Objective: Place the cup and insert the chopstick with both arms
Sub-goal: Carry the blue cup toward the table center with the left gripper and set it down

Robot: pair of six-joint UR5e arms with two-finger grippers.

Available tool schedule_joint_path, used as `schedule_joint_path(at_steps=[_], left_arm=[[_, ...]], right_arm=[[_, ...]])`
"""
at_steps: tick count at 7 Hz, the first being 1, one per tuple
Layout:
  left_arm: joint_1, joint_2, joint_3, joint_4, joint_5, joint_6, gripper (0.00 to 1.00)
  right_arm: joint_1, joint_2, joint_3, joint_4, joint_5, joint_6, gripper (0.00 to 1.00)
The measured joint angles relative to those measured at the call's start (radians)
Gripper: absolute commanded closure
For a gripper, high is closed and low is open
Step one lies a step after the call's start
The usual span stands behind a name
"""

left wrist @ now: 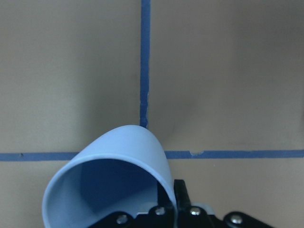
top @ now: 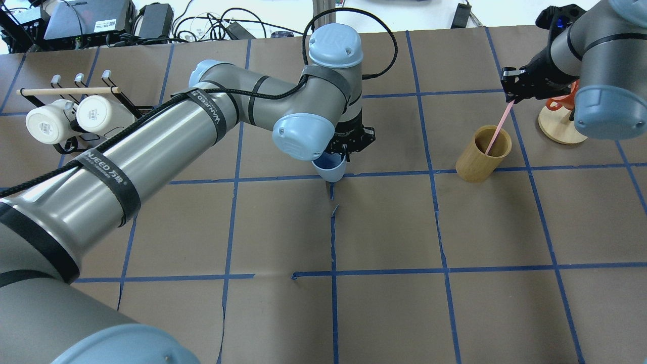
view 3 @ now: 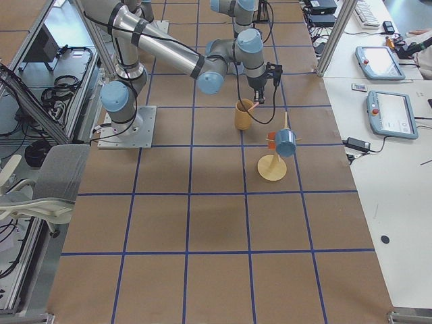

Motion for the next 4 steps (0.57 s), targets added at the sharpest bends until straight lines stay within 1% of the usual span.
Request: schedule_joint_path(at_steps=[1,2,4], left_arm=[[-0.006,-0.004,-0.003,-0.001,0.001,-0.005,0.30],[-0.008,-0.008,-0.004,-0.001,0.004,-0.006,0.00],[-0.009,-0.013,-0.005,0.001,0.007,-0.003,0.00]], right_arm=[[0.000,-0.001,-0.008,0.003,0.000,0.000,0.91],[0.000,-0.003,-0.025,0.006,-0.001,0.000,0.91],[0.002,-0.014,-0.052,0.009,-0.001,0.000,0.91]])
